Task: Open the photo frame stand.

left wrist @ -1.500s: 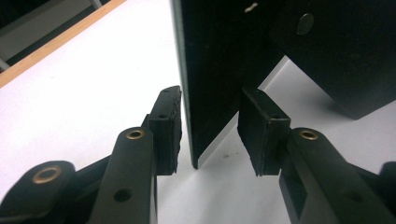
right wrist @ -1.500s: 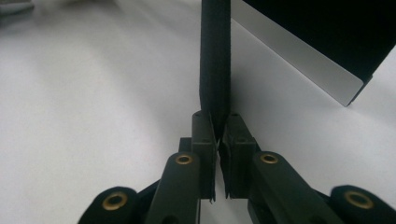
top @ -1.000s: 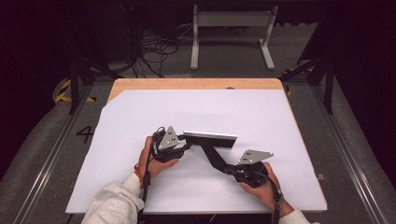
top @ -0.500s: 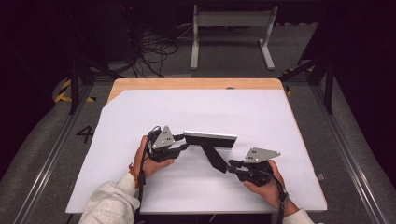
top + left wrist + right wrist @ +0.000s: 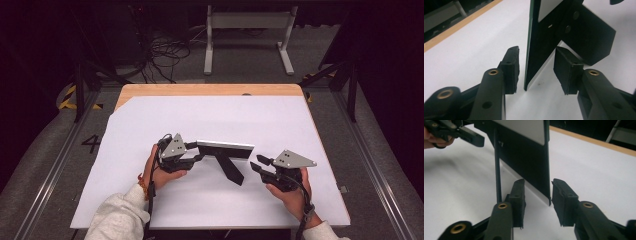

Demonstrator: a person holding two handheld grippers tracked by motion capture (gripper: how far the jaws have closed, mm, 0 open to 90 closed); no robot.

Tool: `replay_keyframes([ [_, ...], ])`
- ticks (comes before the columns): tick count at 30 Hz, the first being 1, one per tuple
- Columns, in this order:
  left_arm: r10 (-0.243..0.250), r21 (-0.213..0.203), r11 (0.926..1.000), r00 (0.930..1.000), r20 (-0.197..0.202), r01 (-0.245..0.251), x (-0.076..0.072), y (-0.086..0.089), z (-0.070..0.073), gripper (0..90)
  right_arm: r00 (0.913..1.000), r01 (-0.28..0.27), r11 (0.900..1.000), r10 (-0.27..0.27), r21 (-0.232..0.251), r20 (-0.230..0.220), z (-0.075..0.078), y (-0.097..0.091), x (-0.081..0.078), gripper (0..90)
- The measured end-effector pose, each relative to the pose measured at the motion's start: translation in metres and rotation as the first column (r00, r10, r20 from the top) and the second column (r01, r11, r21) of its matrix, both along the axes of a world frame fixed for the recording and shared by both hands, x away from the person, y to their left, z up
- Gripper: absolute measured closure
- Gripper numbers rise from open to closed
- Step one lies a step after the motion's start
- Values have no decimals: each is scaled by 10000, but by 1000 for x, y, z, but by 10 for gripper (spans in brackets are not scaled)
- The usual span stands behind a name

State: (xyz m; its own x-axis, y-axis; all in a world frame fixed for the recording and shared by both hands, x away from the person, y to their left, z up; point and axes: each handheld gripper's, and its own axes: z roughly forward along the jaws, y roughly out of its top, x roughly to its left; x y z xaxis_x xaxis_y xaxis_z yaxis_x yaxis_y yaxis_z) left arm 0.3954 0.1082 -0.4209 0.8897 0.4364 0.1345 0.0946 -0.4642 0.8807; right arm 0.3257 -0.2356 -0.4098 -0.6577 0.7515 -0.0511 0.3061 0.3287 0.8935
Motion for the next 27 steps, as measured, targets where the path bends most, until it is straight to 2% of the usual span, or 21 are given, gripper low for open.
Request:
replay_keyframes([
  [5,-33,-254,9997,9999,-105,30,0,1,4,536,9995,137,9999,-140,89,296,4,5,6,628],
  [8,-151,-353,9993,9999,-79,148,1,1,6,556,9984,133,9996,-147,268,538,7,7,8,638],
  [12,-302,-424,9987,9995,-101,298,1,1,7,597,9969,125,9998,-138,177,772,9,10,8,683],
  [14,-440,-444,9981,9989,-128,434,1,1,7,619,9970,135,9998,-146,152,756,9,11,9,700],
  [21,-383,-421,9984,9992,-128,378,1,2,8,655,9973,138,9996,-155,235,713,8,11,12,782],
  [27,-387,-386,9985,9992,-134,382,-1,3,9,667,9974,133,9999,-138,84,705,7,12,13,797],
])
